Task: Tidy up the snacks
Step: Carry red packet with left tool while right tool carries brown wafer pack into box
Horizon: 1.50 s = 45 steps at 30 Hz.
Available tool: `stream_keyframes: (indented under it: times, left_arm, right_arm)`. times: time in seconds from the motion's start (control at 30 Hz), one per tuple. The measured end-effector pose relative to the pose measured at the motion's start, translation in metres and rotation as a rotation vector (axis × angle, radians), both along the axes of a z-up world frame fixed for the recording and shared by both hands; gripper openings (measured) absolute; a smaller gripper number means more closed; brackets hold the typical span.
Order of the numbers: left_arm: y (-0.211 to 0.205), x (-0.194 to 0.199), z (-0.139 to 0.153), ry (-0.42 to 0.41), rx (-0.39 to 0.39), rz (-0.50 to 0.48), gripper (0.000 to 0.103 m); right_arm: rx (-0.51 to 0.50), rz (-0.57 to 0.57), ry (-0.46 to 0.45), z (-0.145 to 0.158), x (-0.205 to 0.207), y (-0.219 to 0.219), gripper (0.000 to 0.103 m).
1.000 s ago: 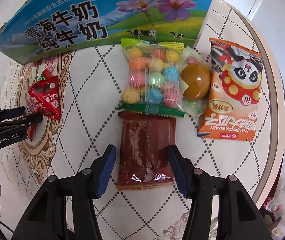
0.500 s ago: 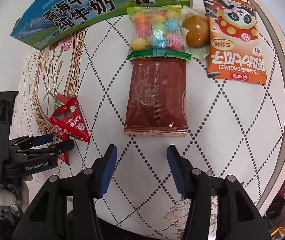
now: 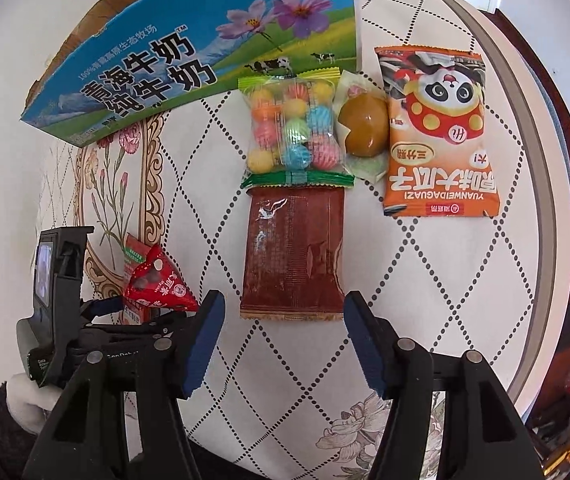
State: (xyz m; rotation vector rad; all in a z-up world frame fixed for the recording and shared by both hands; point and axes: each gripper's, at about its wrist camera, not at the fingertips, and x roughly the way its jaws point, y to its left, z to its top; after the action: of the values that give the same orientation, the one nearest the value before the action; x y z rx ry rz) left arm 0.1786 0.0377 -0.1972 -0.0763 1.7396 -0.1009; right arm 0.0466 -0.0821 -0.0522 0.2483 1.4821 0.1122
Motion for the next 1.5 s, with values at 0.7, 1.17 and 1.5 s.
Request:
stream_keyframes:
  times: [0.7,1.17,1.5]
  left_arm:
    - [0.019,0.016,0.048,-0.028,-0.055,0.23,0.053]
    - [-0.045,0.007,0.119,-0.203,0.112,0.062,0.045]
    - [-0.033,0.047,0.244,-0.34,-0.093,0.109,0.045]
  right_arm:
    - [-0.136,0.268,0.1,-0.033,-0.007,0.054,0.059]
    - [-0.073,0.129,0.014,-0.017,-0.006,0.034,0.059]
    - [0.14,0.094,-0.137,0.088,0.025,0.018,0.059]
